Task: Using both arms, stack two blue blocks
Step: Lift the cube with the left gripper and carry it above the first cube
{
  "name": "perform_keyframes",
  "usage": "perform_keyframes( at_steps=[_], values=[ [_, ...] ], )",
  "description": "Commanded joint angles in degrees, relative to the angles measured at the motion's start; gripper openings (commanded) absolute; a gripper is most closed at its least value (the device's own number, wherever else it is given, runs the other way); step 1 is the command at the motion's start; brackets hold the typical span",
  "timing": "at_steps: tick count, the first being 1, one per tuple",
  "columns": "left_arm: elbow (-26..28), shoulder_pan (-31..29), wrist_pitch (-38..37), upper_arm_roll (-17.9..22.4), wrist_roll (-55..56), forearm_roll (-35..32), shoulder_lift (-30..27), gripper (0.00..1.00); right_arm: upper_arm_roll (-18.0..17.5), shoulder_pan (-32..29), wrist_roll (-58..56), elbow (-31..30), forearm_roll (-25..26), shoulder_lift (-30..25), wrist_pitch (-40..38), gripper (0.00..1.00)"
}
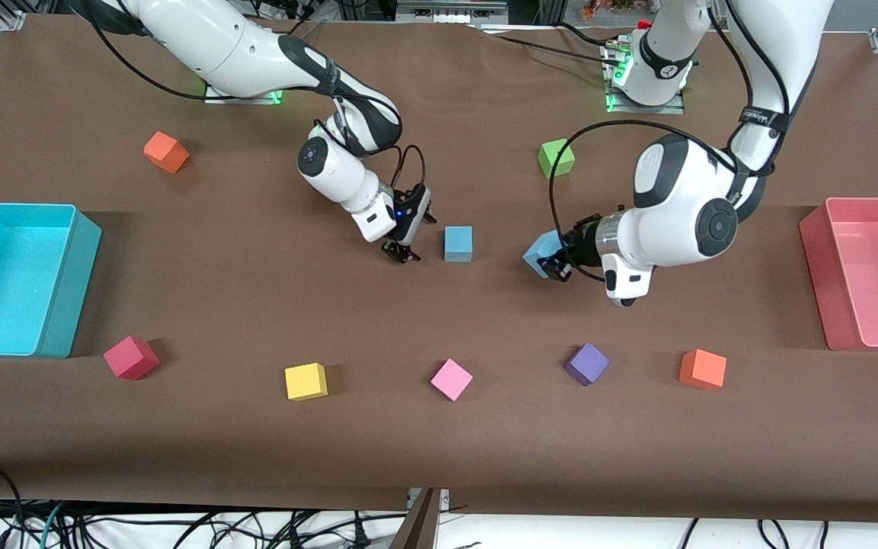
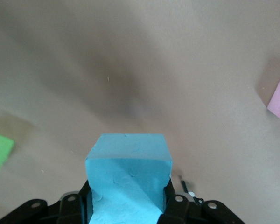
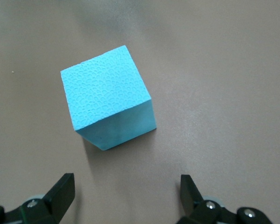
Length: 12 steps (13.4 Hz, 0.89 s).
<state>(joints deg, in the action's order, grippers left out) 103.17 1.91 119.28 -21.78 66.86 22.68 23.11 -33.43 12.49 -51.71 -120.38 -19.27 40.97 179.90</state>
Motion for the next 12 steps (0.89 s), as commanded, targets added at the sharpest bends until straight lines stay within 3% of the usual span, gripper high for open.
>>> perform_keyframes(
  at_steps=[1,9,12],
  values=[
    [-1.48,4.05,3.4,0.24,9.05,1.14,1.32,0.21,-1.2,-0.8,-1.99,0.77,-1.21,1.04,0.89,1.0],
    [-0.78,13.11,14.66,0.86,23.92,0.0,4.04,0.23,-1.2,-0.8,-1.99,0.77,-1.12,1.04,0.89,1.0],
    [-0.87,15.04,16.77,0.68,30.94,-7.71,5.36,0.23,-1.11,-0.89,-2.07,0.42,-1.12,1.04,0.8,1.0]
  ],
)
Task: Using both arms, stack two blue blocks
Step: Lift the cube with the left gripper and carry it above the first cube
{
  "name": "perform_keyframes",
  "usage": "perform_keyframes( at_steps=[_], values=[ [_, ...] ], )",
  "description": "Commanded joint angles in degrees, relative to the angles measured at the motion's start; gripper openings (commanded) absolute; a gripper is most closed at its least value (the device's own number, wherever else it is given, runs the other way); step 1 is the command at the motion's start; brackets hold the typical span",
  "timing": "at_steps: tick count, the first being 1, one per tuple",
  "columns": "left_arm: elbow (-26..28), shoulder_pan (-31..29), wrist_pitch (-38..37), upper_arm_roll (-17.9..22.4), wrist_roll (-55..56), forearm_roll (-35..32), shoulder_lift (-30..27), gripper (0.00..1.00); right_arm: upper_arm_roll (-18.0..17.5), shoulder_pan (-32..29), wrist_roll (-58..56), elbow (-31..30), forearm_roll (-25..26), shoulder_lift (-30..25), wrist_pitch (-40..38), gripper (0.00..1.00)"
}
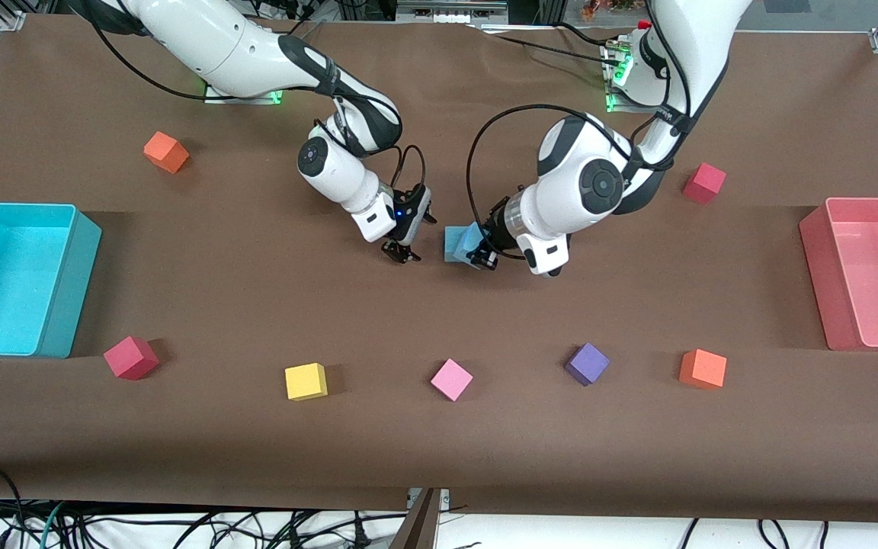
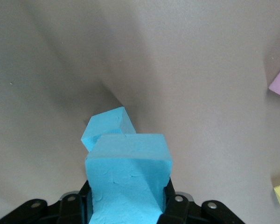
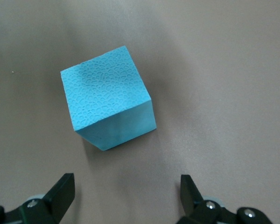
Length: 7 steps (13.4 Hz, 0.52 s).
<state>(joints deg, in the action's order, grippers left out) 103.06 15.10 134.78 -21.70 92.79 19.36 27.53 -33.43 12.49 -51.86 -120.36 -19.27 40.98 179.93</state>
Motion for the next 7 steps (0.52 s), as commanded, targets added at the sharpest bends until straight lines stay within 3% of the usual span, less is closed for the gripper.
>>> perform_keyframes(
  at_steps=[1,7],
  values=[
    [-0.76,2.39,1.36,0.6,6.08,-6.16,1.73,0.23,-1.11,-0.98,-2.45,0.22,-1.12,1.03,0.77,1.0],
    [-0.14,4.06,2.59,0.34,7.15,-6.88,3.06,0.23,-1.02,-1.33,-4.83,-0.05,-1.21,1.03,0.77,1.0]
  ],
)
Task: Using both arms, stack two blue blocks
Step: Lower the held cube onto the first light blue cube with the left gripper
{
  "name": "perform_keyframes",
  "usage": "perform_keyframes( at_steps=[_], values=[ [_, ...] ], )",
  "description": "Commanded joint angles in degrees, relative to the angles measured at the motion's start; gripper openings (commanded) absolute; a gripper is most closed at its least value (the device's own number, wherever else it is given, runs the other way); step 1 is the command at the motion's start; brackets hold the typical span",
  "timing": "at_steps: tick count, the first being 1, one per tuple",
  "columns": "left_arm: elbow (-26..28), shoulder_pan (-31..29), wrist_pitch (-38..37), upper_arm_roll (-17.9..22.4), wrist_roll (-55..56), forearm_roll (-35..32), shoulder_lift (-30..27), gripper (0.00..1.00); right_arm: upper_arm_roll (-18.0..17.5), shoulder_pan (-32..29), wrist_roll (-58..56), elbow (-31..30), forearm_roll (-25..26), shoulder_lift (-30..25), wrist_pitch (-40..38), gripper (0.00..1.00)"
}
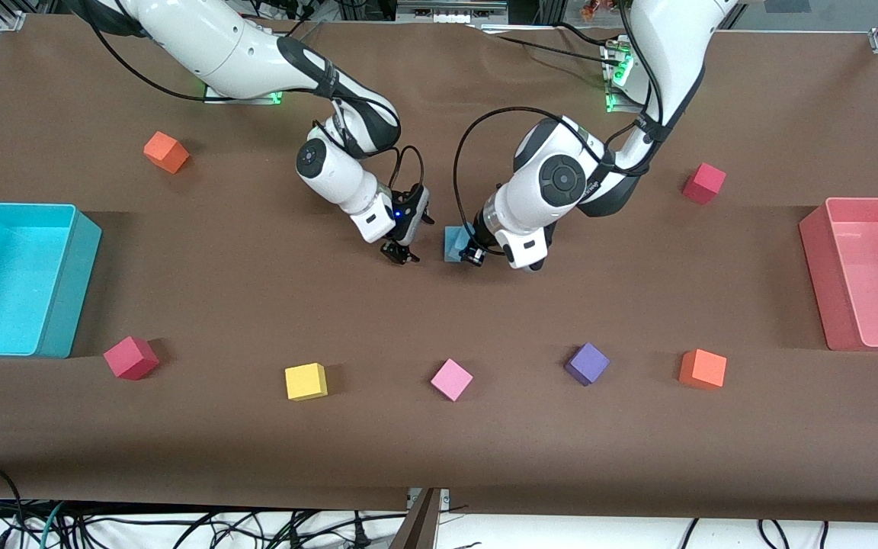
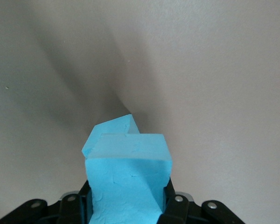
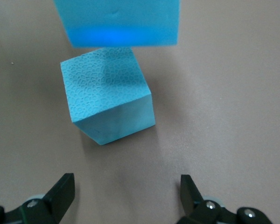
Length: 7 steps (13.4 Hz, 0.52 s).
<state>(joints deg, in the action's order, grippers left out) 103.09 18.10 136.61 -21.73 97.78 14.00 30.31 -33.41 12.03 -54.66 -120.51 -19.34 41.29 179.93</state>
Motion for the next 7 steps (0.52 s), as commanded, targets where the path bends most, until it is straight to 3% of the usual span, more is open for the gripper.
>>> perform_keyframes(
  at_steps=[1,7],
  values=[
    [0.26,1.24,0.77,0.37,2.15,-1.52,0.36,0.23,-1.04,-0.87,-2.12,0.01,-1.14,0.72,0.77,1.0],
    [0.53,1.94,0.86,0.37,2.24,-1.52,0.98,0.24,-0.95,-0.96,-2.12,-0.34,-1.14,0.72,0.86,1.0]
  ],
)
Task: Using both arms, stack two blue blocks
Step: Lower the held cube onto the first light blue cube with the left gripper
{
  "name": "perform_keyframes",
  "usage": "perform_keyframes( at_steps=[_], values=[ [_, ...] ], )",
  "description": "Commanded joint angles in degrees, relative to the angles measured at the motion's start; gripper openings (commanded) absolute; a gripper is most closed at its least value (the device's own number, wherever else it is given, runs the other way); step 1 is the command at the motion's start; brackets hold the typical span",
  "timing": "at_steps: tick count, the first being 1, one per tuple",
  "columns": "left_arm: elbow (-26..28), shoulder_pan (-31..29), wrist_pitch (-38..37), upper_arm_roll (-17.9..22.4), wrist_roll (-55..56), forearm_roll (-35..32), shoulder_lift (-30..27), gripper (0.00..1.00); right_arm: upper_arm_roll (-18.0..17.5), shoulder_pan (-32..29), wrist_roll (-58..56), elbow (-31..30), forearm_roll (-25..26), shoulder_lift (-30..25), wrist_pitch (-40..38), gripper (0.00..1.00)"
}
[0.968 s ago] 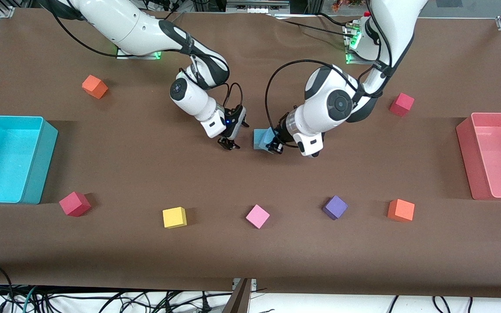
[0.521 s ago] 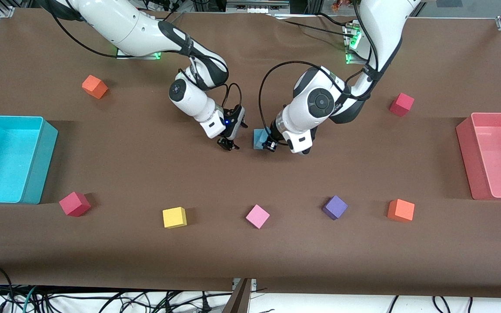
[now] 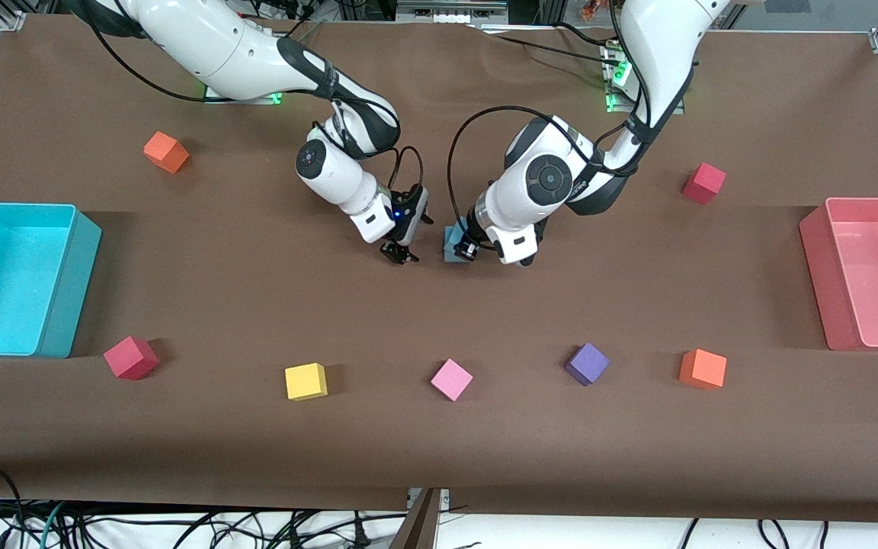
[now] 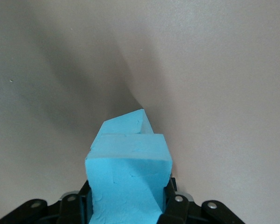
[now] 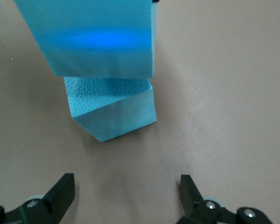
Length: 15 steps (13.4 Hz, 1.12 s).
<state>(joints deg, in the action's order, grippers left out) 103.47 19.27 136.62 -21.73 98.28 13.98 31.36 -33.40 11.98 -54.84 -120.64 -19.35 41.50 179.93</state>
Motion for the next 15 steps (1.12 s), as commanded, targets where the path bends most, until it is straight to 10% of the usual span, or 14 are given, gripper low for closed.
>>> perform_keyframes(
  at_steps=[1,15],
  values=[
    [0.15,1.2,0.84,0.37,1.74,-1.5,0.01,0.24,-0.97,-0.91,-2.02,-0.21,-1.13,0.52,0.86,1.0],
    [0.68,1.56,0.49,0.2,2.61,-1.5,-0.25,0.31,-1.14,-1.35,-2.81,-1.08,-1.04,0.6,4.28,1.0]
  ],
)
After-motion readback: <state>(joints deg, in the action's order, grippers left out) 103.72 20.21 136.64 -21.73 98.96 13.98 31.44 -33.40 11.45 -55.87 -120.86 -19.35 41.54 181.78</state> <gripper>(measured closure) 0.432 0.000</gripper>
